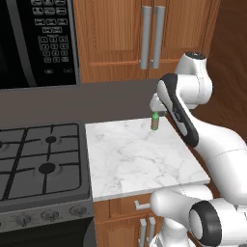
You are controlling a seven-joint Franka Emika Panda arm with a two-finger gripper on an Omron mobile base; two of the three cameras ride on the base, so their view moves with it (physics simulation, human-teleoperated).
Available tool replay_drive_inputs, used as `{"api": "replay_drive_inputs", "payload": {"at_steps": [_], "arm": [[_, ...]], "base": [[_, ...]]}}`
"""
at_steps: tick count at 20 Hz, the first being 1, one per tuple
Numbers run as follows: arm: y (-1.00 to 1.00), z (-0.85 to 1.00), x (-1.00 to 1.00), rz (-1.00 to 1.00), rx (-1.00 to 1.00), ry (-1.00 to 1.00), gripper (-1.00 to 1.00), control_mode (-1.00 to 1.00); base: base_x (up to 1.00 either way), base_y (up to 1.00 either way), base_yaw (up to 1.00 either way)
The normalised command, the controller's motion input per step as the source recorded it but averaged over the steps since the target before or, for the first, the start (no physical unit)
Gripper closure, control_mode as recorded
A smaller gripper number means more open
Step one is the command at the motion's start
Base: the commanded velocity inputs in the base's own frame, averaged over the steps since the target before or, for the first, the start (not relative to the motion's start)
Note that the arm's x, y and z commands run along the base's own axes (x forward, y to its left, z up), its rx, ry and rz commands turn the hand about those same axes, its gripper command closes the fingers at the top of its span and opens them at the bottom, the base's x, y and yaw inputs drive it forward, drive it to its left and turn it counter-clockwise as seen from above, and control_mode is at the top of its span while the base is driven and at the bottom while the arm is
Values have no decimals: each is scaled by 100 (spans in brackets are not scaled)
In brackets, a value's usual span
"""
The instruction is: Pick the bar soap and sponge from the cabinet and place them on the counter.
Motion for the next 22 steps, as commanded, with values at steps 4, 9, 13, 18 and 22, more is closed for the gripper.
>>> {"api": "replay_drive_inputs", "payload": {"at_steps": [4,9,13,18,22], "arm": [[0,0,-3,0,0,0,-100,-100],[0,3,-10,0,0,-6,-100,-100],[0,20,-15,0,0,-13,-100,-100],[0,24,-19,0,0,-15,-100,-100],[0,18,-11,0,0,-15,-100,-100]], "base": [[0,0,0],[0,0,0],[0,0,0],[0,0,0],[0,0,0]]}}
